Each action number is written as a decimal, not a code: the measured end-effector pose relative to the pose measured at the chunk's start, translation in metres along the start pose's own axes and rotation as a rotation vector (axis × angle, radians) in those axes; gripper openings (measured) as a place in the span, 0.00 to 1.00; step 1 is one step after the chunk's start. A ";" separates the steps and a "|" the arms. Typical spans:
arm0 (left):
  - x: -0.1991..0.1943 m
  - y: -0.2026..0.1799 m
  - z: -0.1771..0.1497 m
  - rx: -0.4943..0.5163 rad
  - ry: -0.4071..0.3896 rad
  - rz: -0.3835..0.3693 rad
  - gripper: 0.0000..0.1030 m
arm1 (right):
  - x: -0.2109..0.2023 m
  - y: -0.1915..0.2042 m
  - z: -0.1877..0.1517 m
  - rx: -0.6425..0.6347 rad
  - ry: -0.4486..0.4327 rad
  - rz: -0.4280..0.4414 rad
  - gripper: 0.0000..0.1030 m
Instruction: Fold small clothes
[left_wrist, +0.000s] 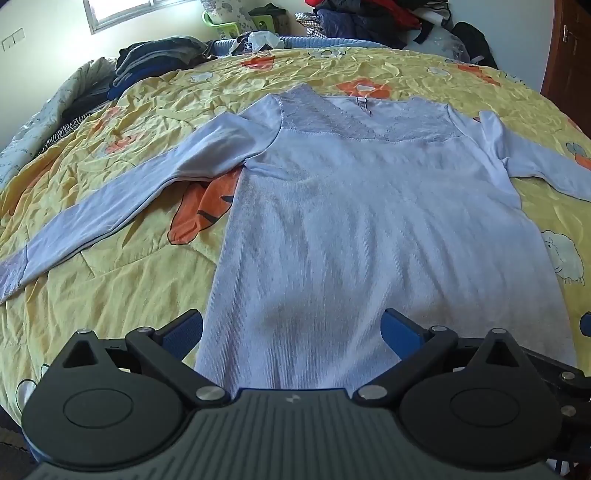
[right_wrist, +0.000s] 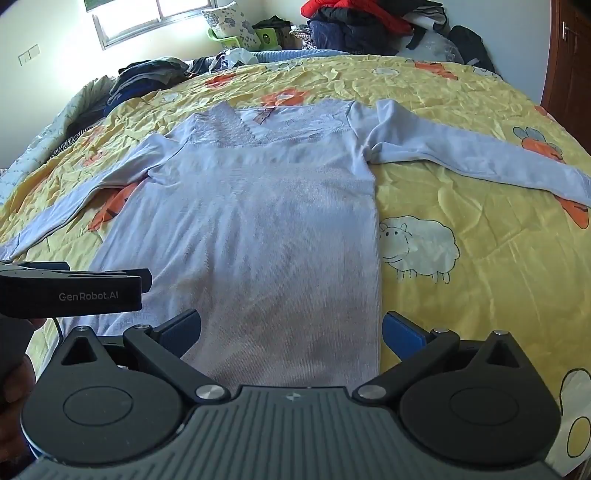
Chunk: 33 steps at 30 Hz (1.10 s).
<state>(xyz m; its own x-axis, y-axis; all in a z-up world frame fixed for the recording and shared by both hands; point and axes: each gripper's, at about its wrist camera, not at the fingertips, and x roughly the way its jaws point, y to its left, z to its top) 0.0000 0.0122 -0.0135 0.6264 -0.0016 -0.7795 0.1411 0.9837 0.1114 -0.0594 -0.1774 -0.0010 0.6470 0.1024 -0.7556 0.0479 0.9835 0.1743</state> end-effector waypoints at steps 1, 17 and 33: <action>-0.001 -0.002 0.001 -0.004 0.002 0.001 1.00 | 0.000 0.000 0.000 0.002 0.000 0.000 1.00; -0.002 -0.001 0.003 -0.011 0.004 0.006 1.00 | 0.002 -0.002 0.000 -0.005 -0.017 -0.005 1.00; 0.000 -0.001 0.002 -0.011 0.010 0.003 1.00 | 0.002 -0.009 -0.001 0.047 -0.023 0.018 1.00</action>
<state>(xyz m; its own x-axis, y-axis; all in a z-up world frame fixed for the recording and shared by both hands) 0.0011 0.0106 -0.0121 0.6193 0.0033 -0.7851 0.1310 0.9855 0.1075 -0.0588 -0.1863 -0.0046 0.6654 0.1164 -0.7373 0.0708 0.9735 0.2176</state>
